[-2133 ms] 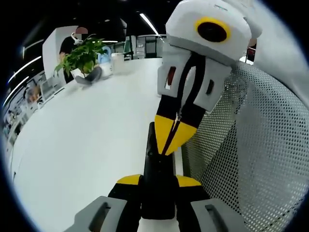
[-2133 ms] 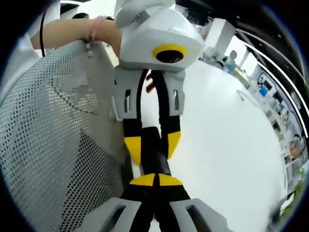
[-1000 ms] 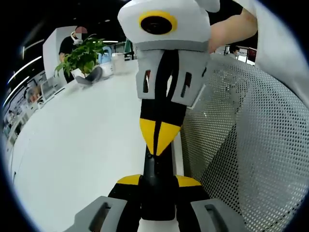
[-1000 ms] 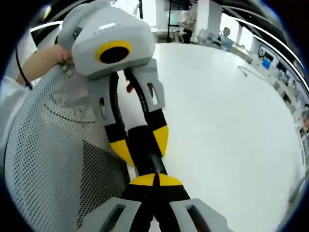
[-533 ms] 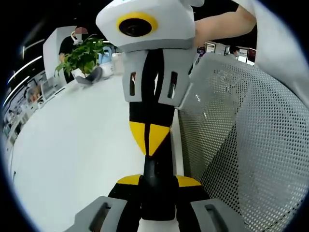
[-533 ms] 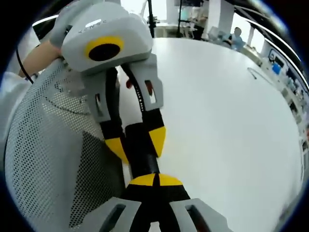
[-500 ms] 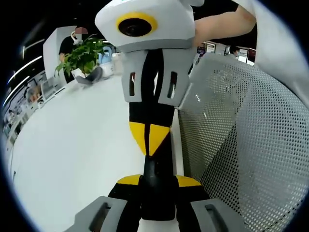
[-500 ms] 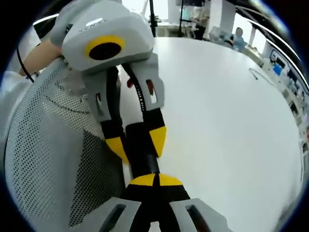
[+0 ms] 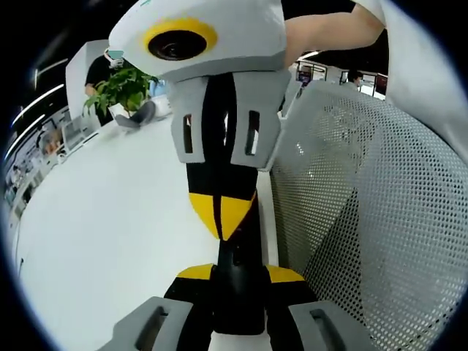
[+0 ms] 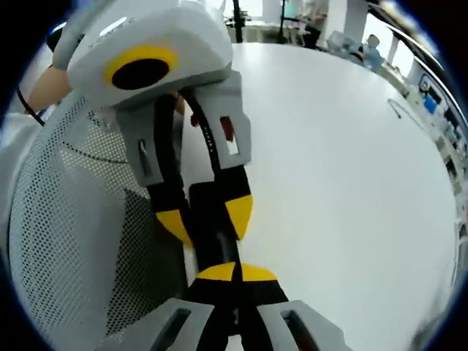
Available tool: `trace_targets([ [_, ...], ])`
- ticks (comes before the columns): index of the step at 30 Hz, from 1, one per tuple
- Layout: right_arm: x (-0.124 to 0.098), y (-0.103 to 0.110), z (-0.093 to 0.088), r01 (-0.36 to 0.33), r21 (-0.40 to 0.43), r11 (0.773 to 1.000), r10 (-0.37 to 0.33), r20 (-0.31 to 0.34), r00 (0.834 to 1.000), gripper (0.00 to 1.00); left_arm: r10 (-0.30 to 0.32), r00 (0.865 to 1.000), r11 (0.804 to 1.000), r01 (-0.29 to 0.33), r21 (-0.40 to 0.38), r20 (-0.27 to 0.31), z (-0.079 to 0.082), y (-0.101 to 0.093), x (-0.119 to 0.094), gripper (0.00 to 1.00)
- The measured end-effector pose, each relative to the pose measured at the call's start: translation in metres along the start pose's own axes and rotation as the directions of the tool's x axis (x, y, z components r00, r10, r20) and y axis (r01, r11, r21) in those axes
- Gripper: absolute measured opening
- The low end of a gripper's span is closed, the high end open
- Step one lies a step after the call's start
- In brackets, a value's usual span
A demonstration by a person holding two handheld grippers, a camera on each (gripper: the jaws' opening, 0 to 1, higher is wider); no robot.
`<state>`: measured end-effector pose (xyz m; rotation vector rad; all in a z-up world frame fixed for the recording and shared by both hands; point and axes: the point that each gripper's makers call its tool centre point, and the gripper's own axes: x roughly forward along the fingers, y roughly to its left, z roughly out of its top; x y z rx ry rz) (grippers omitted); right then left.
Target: Press the specified remote control buttons in sequence, fully releasing each button before pressing the next.
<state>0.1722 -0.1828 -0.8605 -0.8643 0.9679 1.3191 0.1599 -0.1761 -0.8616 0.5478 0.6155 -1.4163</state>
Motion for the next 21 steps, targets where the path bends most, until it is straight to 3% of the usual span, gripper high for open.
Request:
trace_targets([
  [7,0.000,-0.003,-0.001,0.050,0.005,0.999,-0.050,0.008,0.999,0.00,0.000,1.000,1.000,0.000,0.002,-0.001,0.000,0.000,0.001,0.25],
  [12,-0.002,-0.003,-0.001,0.095,0.068,0.993,-0.101,0.095,0.990,0.00,0.001,1.000,1.000,-0.001,0.001,-0.001,0.000,0.000,0.001,0.25],
  [18,-0.005,0.003,-0.002,0.178,-0.011,0.984,-0.175,0.131,0.976,0.00,-0.003,1.000,1.000,0.003,0.005,0.001,0.001,-0.001,0.001,0.25],
  [21,-0.006,0.010,0.002,0.159,-0.008,0.987,-0.156,0.154,0.976,0.00,-0.004,1.000,1.000,0.004,0.005,0.001,0.001,-0.001,0.001,0.25],
])
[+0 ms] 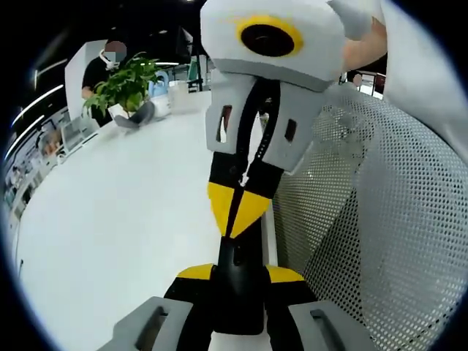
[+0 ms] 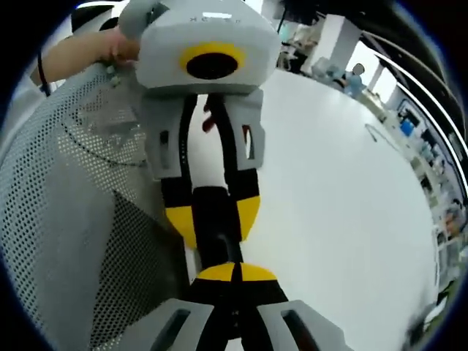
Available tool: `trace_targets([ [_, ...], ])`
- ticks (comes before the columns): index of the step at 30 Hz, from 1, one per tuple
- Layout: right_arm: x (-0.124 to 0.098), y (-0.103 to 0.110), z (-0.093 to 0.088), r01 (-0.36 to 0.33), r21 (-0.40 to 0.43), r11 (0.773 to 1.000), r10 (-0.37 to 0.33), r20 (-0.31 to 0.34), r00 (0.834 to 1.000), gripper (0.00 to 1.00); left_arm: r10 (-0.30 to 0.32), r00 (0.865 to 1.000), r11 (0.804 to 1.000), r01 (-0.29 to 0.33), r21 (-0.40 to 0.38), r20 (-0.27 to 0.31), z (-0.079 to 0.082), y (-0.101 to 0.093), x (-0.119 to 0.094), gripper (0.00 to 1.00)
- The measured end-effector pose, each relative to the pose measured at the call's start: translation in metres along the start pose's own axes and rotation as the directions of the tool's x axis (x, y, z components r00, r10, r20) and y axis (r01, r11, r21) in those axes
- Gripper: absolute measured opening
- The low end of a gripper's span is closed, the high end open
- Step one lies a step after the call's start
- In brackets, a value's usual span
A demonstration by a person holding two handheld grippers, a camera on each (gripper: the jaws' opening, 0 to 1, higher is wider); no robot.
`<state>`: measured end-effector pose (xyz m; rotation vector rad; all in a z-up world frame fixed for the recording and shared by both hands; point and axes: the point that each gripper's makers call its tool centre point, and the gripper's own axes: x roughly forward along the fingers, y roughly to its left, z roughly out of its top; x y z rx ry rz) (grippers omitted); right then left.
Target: Press the specified remote control buttons in sequence, fully releasing each button before pressing the next.
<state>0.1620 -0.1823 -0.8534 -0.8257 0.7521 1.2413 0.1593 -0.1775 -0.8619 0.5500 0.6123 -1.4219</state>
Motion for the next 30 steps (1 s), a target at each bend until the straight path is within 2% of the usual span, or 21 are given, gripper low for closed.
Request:
trace_targets([
  [5,0.0008,0.0032,0.0093,-0.020,0.006,1.000,0.020,0.035,0.999,0.00,0.000,1.000,1.000,0.000,0.000,0.001,-0.0004,-0.0003,-0.0008,0.25],
  [7,0.0045,0.0091,0.0062,-0.053,-0.001,0.999,0.053,0.008,0.999,0.00,0.000,1.000,1.000,0.000,0.000,0.001,-0.0005,-0.0003,-0.0010,0.25],
  [8,0.0049,0.0076,0.0060,-0.034,-0.011,0.999,0.034,0.007,0.999,0.00,-0.002,1.000,1.000,0.002,0.000,0.003,-0.0004,-0.0005,-0.0009,0.25],
  [9,0.0046,0.0083,0.0064,-0.040,-0.031,0.999,0.040,-0.003,0.999,0.00,-0.001,1.000,1.000,0.001,-0.001,0.003,-0.0004,-0.0005,-0.0009,0.25],
  [13,0.0044,0.0080,0.0057,-0.053,-0.024,0.998,0.052,-0.017,0.998,0.00,-0.004,1.000,1.000,0.004,-0.003,0.005,-0.0006,-0.0007,-0.0007,0.25],
  [19,0.0061,0.0096,0.0057,-0.029,-0.140,0.990,0.019,-0.070,0.997,0.00,-0.006,1.000,1.000,0.006,-0.004,0.010,-0.0008,-0.0007,-0.0008,0.25],
  [26,0.0079,0.0069,0.0064,-0.019,-0.076,0.997,0.010,-0.120,0.993,0.00,-0.006,1.000,1.000,0.006,0.001,0.011,-0.0005,-0.0004,-0.0008,0.25],
  [28,0.0069,0.0069,0.0053,-0.012,-0.076,0.997,0.004,-0.114,0.994,0.00,-0.006,1.000,1.000,0.006,0.001,0.011,-0.0004,-0.0003,-0.0005,0.25],
  [30,0.0061,0.0067,0.0053,0.000,-0.051,0.999,-0.004,-0.066,0.998,0.00,-0.006,1.000,1.000,0.006,-0.001,0.012,-0.0004,-0.0002,-0.0005,0.25],
])
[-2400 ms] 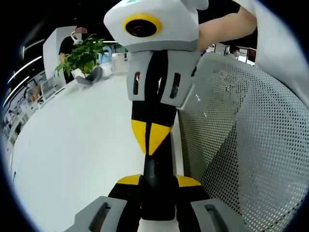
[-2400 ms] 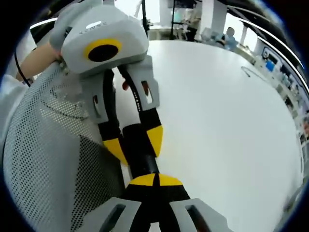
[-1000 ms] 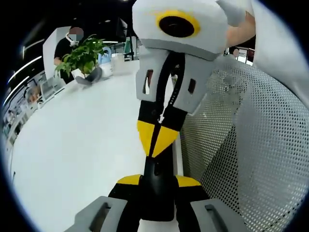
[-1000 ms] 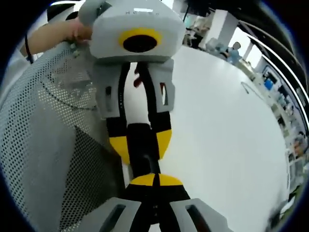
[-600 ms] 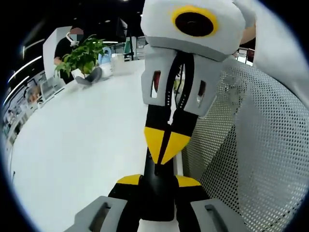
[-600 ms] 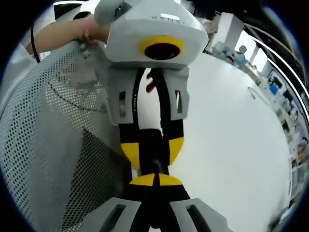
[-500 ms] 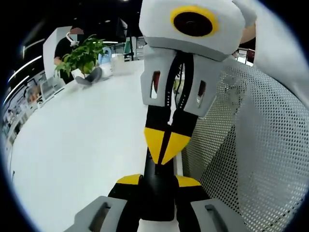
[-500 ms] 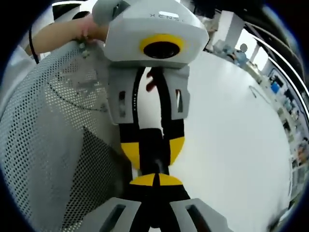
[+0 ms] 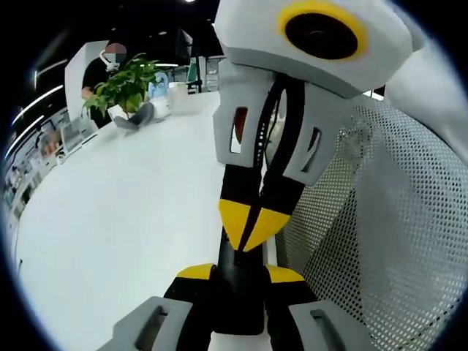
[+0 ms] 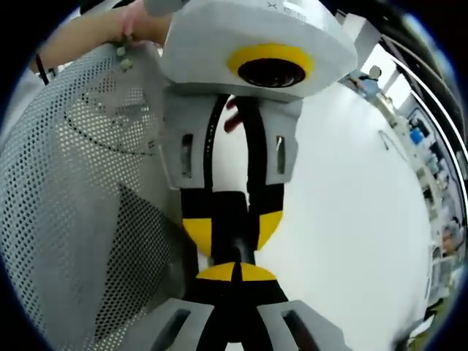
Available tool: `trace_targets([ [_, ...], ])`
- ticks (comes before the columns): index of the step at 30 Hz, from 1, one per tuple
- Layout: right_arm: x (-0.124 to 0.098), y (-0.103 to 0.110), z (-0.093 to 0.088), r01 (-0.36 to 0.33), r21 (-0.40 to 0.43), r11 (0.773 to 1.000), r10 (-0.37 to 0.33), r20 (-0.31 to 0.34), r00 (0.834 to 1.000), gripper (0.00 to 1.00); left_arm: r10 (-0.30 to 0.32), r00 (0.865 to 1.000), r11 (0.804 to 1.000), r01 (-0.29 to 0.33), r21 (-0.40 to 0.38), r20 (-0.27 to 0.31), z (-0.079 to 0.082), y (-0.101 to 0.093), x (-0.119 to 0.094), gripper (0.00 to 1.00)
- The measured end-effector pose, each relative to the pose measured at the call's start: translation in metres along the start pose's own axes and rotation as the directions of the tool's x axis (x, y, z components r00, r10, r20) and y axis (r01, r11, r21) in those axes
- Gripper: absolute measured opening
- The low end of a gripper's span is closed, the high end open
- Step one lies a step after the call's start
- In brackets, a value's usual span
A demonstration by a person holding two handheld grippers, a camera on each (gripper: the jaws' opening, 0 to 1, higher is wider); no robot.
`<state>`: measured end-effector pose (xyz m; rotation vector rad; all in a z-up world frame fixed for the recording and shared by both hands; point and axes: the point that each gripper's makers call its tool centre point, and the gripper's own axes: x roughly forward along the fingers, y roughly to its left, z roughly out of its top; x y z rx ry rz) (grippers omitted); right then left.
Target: Press the specified remote control buttons in sequence, fully releasing each button before pressing the next.
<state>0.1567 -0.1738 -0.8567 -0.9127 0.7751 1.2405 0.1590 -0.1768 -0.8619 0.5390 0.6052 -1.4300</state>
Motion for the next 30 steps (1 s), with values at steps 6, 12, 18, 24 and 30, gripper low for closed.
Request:
trace_targets([
  [6,-0.0022,0.0003,0.0008,-0.003,0.039,0.999,0.000,0.068,0.998,0.00,-0.001,1.000,1.000,0.001,0.000,0.007,-0.0001,0.0001,-0.0002,0.25],
  [12,0.0030,-0.0008,0.0057,0.001,0.020,1.000,-0.002,0.055,0.998,0.00,-0.001,1.000,1.000,0.001,0.000,0.008,-0.0001,0.0002,0.0005,0.25],
  [18,0.0028,-0.0005,0.0051,-0.010,0.036,0.999,0.008,0.037,0.999,0.00,-0.002,1.000,1.000,0.002,-0.005,0.013,-0.0002,0.0006,0.0005,0.25],
  [24,0.0043,-0.0027,0.0057,-0.017,0.061,0.998,0.017,-0.004,1.000,0.00,-0.004,1.000,1.000,0.004,-0.002,0.015,-0.0001,0.0007,0.0010,0.25],
  [30,0.0053,-0.0030,0.0053,-0.001,0.055,0.998,0.003,-0.036,0.999,0.00,-0.005,1.000,1.000,0.006,-0.009,0.019,-0.0002,0.0011,0.0005,0.25],
])
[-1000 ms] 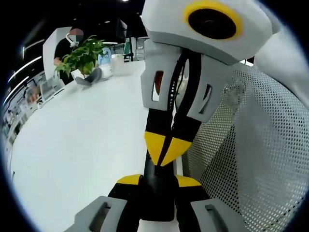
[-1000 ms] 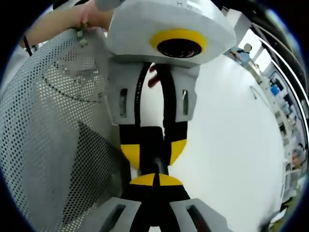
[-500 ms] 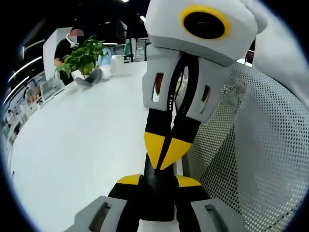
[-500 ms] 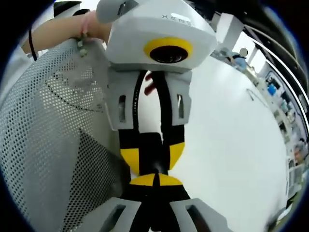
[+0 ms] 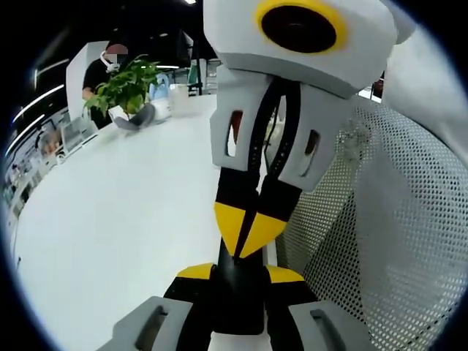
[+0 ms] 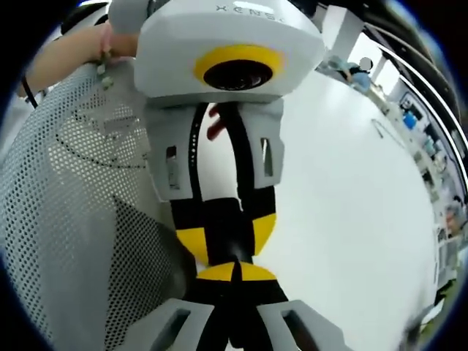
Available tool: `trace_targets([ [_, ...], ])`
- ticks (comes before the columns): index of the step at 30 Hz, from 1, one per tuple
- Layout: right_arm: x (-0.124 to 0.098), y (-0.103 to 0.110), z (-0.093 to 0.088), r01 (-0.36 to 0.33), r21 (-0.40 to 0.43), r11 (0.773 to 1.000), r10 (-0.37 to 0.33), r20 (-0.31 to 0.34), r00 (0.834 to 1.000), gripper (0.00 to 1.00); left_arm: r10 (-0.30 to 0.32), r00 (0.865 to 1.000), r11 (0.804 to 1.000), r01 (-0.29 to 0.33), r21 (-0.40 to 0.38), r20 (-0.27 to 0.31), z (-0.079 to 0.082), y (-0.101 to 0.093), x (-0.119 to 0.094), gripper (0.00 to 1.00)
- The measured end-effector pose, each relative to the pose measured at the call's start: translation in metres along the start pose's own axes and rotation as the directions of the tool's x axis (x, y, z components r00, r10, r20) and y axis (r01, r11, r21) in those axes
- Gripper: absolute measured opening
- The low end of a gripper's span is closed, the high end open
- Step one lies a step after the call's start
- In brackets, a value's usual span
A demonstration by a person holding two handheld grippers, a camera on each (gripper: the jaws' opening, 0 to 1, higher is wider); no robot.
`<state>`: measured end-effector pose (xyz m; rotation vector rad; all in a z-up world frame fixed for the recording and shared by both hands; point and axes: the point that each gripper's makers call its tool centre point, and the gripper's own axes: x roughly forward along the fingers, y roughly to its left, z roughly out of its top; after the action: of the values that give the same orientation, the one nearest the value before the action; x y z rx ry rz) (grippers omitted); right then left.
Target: Press the specified remote control buttons in sequence, fully releasing each button before pressing the next.
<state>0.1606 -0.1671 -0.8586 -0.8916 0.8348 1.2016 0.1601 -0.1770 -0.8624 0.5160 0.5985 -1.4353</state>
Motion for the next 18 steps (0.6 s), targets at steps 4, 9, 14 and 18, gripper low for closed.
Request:
trace_targets([
  [4,0.0001,-0.0014,-0.0004,0.011,-0.011,1.000,-0.011,0.001,1.000,0.00,0.004,1.000,1.000,-0.004,0.000,0.000,-0.0002,0.0010,-0.0002,0.25],
  [9,-0.0002,-0.0024,-0.0002,0.038,-0.022,0.999,-0.038,0.011,0.999,0.00,0.009,1.000,1.000,-0.009,-0.003,0.002,0.0002,0.0024,-0.0003,0.25],
  [14,-0.0021,-0.0028,0.0008,0.006,0.023,1.000,-0.008,0.098,0.995,0.00,0.009,1.000,1.000,-0.009,0.000,0.002,0.0002,0.0021,-0.0009,0.25],
  [18,-0.0046,0.0004,0.0016,-0.032,0.061,0.998,0.022,0.150,0.988,0.00,0.009,1.000,1.000,-0.009,0.001,0.004,0.0001,0.0016,-0.0011,0.25],
])
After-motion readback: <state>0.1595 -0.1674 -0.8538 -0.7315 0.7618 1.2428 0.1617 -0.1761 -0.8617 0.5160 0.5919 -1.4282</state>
